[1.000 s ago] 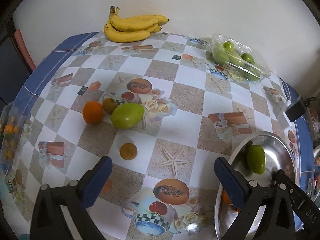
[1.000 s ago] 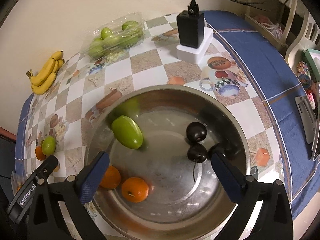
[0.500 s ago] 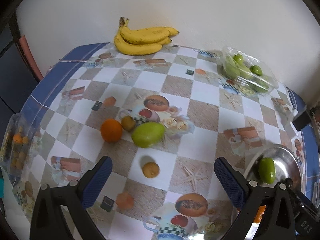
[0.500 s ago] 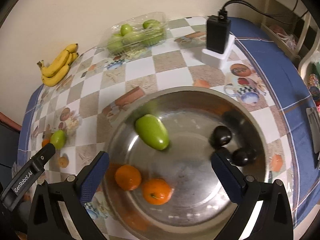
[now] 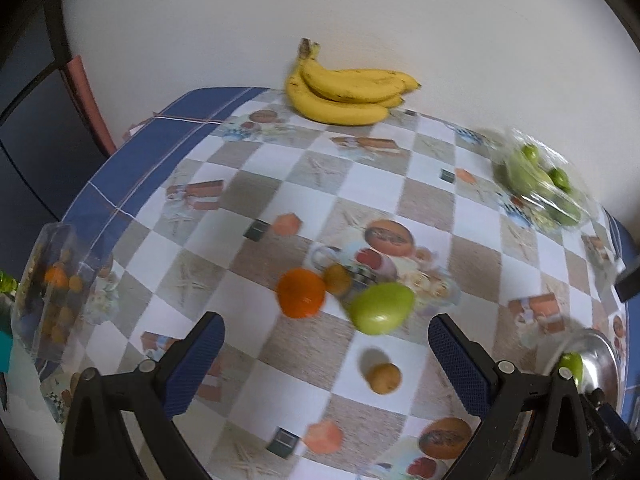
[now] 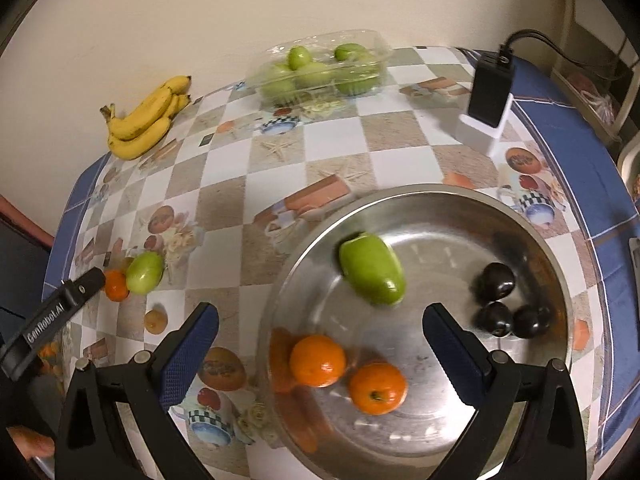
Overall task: Organize fruits
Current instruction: 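Move right tool toward a small brown fruit while left approaches another orange, then close right tool on the small brown fruit while left tool grasps the orange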
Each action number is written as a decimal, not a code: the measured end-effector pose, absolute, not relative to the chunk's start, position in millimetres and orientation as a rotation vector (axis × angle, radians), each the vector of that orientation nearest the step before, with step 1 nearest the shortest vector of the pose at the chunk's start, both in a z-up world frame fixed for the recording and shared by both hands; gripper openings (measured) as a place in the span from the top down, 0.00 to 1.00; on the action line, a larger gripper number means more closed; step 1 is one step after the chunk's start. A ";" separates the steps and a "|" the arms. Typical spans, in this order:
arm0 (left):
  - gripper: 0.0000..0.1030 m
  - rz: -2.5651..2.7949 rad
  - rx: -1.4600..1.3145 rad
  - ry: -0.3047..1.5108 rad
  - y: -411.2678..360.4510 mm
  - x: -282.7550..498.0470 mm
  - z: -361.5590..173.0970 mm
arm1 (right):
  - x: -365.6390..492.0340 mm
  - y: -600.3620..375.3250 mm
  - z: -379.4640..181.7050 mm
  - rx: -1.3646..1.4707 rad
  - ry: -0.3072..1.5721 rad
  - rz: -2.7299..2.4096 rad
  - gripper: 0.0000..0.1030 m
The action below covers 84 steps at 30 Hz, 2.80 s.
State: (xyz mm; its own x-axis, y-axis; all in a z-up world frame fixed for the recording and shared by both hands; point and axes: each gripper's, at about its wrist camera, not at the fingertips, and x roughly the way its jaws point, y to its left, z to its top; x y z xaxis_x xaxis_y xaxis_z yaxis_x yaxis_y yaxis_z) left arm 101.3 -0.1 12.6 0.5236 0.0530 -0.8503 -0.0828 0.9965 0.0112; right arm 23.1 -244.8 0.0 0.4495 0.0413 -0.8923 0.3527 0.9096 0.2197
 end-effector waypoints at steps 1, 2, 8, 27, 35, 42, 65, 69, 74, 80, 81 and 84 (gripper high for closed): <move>0.00 0.085 -0.032 1.014 3.7 102.6 12.9 | 24.6 -241.5 0.2 0.401 1.096 -0.195 0.01; 0.00 0.088 -0.031 1.012 7.9 103.7 13.5 | 25.6 -239.0 0.2 0.399 1.095 -0.191 0.01; 0.00 0.109 -0.024 1.008 31.5 111.3 14.9 | 35.8 -216.6 -0.6 0.371 1.103 -0.161 0.01; 0.00 0.006 -0.095 1.118 76.6 130.4 -4.7 | 73.1 -140.7 -17.1 0.335 1.142 -0.017 0.01; 0.01 0.004 -0.130 1.189 78.7 138.2 -29.9 | 86.1 -112.7 -34.9 0.288 1.184 0.018 0.02; 0.09 -0.034 -0.162 1.194 76.9 141.6 -32.9 | 93.6 -93.8 -43.9 0.253 1.209 0.053 0.23; 0.26 -0.069 -0.194 1.182 70.2 147.3 -33.4 | 98.4 -86.0 -43.5 0.274 1.219 0.100 0.74; 0.29 -0.075 -0.197 1.184 66.0 150.4 -36.5 | 98.8 -95.9 -38.5 0.298 1.202 0.091 0.74; 0.36 -0.076 -0.201 1.179 64.7 155.0 -41.0 | 99.6 -105.9 -36.3 0.333 1.193 0.084 0.74; 0.49 -0.108 -0.251 1.188 64.8 158.6 -48.6 | 99.1 -110.3 -36.3 0.348 1.192 0.085 0.74; 0.53 -0.118 -0.255 1.183 63.1 158.4 -47.5 | 98.7 -110.6 -36.5 0.349 1.192 0.085 0.74; 0.62 -0.123 -0.239 1.173 59.4 157.8 -43.8 | 98.7 -111.0 -36.7 0.356 1.192 0.085 0.74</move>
State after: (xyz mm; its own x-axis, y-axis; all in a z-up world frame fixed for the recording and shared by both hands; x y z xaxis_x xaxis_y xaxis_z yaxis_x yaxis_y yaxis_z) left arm 157.8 59.4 -43.8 0.3846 -0.2197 -0.8966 -0.0288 0.9679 -0.2495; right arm 98.7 -111.0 -36.7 0.3739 0.2504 -0.8930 0.1216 0.9413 0.3148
